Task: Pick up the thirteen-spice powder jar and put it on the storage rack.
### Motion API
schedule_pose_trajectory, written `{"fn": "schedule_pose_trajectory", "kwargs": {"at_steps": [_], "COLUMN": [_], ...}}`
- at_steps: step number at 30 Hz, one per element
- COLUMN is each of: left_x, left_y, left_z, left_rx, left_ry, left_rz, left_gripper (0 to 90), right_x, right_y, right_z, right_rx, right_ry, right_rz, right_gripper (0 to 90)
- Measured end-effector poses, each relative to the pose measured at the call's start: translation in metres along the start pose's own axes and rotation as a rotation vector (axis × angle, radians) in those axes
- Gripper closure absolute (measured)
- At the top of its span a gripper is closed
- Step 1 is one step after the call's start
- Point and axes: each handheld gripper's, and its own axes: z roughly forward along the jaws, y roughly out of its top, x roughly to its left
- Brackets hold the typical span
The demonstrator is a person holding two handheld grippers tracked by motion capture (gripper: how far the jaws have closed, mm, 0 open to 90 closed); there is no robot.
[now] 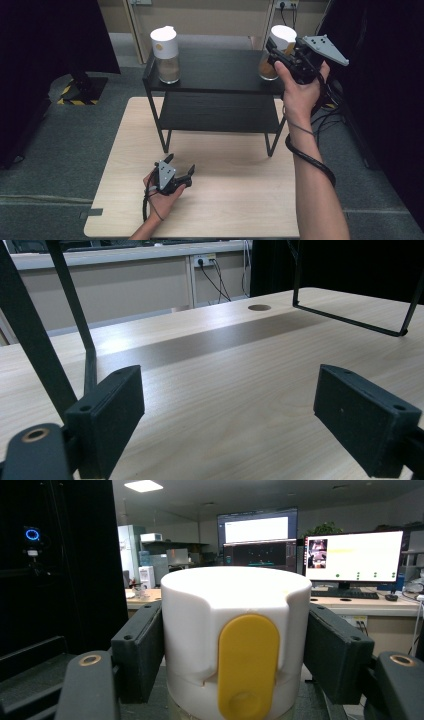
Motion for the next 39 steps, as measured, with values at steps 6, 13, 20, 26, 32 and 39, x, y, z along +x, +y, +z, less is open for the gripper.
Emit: {"fn": "schedule_pose_trajectory", "kwargs": {"at_steps": [6, 13, 20, 26, 32, 39], "left_x": [0.0000, 0.0000, -0.0001, -0.0003, -0.0003, -0.0007], "left_y": [0.0001, 0.0003, 0.0001, 0.0001, 0.0002, 0.0001], "left_z": [0.0000, 0.0001, 0.0000, 0.0001, 0.0001, 0.0000], "left_rx": [0.000, 0.001, 0.001, 0.000, 0.001, 0.000], "left_ry": [-0.001, -0.001, -0.001, -0.001, -0.001, 0.000], "left_rz": [0.001, 0.002, 0.003, 0.005, 0.004, 0.007], "left_gripper": [12.6, 12.6, 12.6, 12.6, 12.6, 12.6], "right_x": [0.0009, 0.0023, 0.0030, 0.0030, 0.0027, 0.0035], "right_y": [-0.0005, -0.0019, -0.0031, -0.0037, -0.0050, -0.0049], "right_z": [0.0016, 0.0040, 0.0051, 0.0057, 0.0069, 0.0081], "right_rx": [0.005, 0.012, 0.017, 0.019, 0.024, 0.028], "right_ry": [-0.003, -0.004, -0.005, -0.001, -0.004, -0.003], "right_rz": [-0.022, -0.043, -0.056, -0.061, -0.061, -0.067], "right_gripper": [31.0, 30.9, 31.0, 30.9, 30.9, 30.6]}}
